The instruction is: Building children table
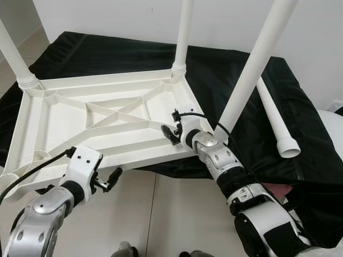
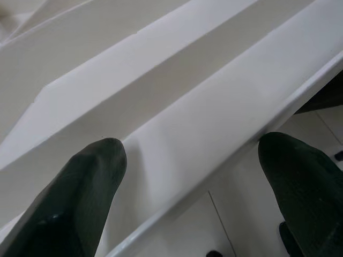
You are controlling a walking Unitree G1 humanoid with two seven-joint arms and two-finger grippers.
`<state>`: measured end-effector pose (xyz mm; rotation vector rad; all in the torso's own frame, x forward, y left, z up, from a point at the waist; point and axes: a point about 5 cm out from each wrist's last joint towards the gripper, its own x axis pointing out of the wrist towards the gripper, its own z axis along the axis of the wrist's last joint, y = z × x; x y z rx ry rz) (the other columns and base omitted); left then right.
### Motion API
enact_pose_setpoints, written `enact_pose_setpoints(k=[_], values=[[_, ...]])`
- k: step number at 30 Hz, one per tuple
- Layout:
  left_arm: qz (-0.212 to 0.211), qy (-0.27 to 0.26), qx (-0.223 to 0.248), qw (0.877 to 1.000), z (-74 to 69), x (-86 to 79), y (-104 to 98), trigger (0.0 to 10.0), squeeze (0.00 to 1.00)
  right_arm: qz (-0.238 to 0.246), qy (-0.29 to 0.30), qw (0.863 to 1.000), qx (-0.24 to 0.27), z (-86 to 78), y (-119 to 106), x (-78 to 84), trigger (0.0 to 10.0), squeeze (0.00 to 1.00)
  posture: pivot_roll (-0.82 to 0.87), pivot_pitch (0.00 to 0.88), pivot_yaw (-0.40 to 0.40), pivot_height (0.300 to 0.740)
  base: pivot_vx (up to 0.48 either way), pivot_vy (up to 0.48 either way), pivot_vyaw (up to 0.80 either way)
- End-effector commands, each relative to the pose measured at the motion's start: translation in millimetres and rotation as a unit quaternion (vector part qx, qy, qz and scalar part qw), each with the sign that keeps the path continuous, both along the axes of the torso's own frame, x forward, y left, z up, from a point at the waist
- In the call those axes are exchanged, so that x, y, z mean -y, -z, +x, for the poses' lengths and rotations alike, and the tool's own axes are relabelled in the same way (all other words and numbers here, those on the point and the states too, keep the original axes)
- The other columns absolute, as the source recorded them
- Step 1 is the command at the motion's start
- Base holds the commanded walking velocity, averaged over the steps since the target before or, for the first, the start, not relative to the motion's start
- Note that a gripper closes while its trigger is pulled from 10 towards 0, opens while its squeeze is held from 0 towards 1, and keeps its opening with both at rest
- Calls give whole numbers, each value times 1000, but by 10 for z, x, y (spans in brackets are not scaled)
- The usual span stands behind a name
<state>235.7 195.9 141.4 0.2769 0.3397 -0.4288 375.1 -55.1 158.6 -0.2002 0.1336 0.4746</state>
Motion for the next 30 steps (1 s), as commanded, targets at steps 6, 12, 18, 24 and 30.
enact_pose_setpoints(k=[6, 12, 18, 24, 30], values=[[39, -117, -47, 991, 192, -178, 301, 10000, 0, -30, 29, 999, -34, 7, 229, 255, 10000, 0, 100, 106, -57, 740, 0, 0, 0], [29, -135, 2, 990, 475, -123, 166, 10000, 0, -32, 57, 997, -41, -25, 314, 480, 10000, 0, 75, 94, -46, 740, 0, 0, 0], [15, -77, 55, 995, 689, 100, -90, 10000, 0, -33, 83, 995, -51, -118, 429, 710, 10000, 0, 49, 89, -22, 740, 0, 0, 0], [14, -56, 66, 996, 772, 170, -195, 10000, 0, -29, 96, 994, -53, -166, 457, 782, 10000, 0, 41, 92, -14, 740, 0, 0, 0], [40, -28, 113, 992, 921, 301, -358, 10000, 0, -23, 102, 993, -49, -306, 454, 822, 10000, 0, 46, 114, -12, 740, 0, 0, 0]])
